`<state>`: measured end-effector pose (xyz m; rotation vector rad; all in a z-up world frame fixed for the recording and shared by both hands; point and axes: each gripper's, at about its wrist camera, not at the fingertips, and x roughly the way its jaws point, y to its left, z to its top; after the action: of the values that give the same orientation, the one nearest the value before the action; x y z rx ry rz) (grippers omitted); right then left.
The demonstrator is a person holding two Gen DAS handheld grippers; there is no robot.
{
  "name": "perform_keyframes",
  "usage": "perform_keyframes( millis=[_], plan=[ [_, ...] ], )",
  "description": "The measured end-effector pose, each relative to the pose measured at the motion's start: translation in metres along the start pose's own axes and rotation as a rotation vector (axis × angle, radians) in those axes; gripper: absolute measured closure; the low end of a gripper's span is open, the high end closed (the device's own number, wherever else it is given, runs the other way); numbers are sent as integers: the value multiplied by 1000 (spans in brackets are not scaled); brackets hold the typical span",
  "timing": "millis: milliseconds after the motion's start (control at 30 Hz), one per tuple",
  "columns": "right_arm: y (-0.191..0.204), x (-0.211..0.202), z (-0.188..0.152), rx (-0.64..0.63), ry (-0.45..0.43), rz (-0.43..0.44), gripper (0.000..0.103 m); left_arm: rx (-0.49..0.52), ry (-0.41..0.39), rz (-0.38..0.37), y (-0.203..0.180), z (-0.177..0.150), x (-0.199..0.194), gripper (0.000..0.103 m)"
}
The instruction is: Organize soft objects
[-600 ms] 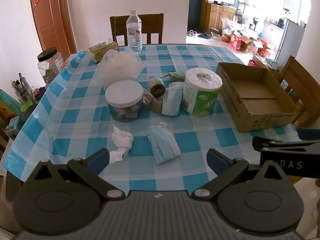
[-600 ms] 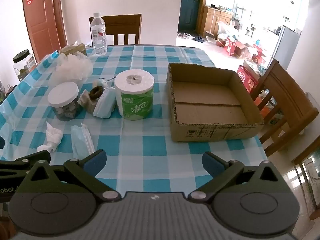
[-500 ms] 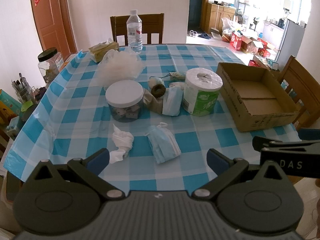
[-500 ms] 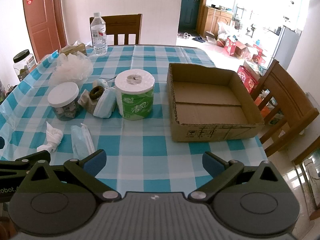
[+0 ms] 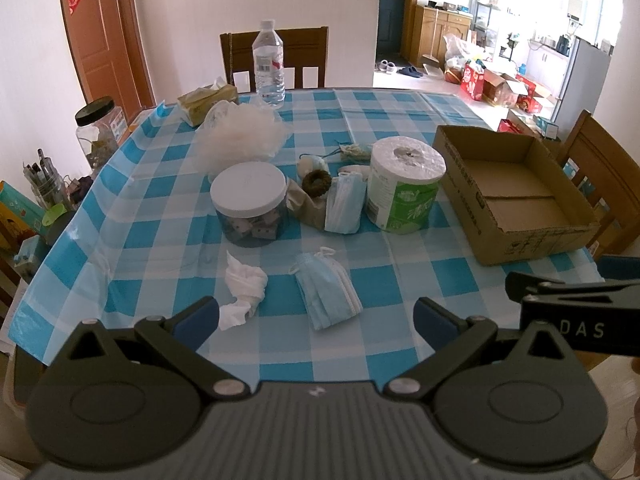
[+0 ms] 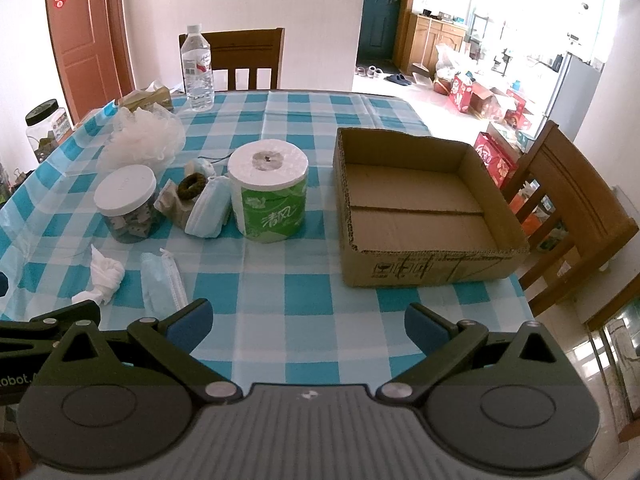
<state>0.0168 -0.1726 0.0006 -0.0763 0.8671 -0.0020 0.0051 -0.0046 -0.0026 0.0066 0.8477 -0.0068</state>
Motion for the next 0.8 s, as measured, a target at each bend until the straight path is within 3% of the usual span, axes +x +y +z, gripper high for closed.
perform_keyframes(
  millis=[800],
  plan=[
    [0,0,1,-7,-1,0,0,3,3,2,0,1,0,1]
  ],
)
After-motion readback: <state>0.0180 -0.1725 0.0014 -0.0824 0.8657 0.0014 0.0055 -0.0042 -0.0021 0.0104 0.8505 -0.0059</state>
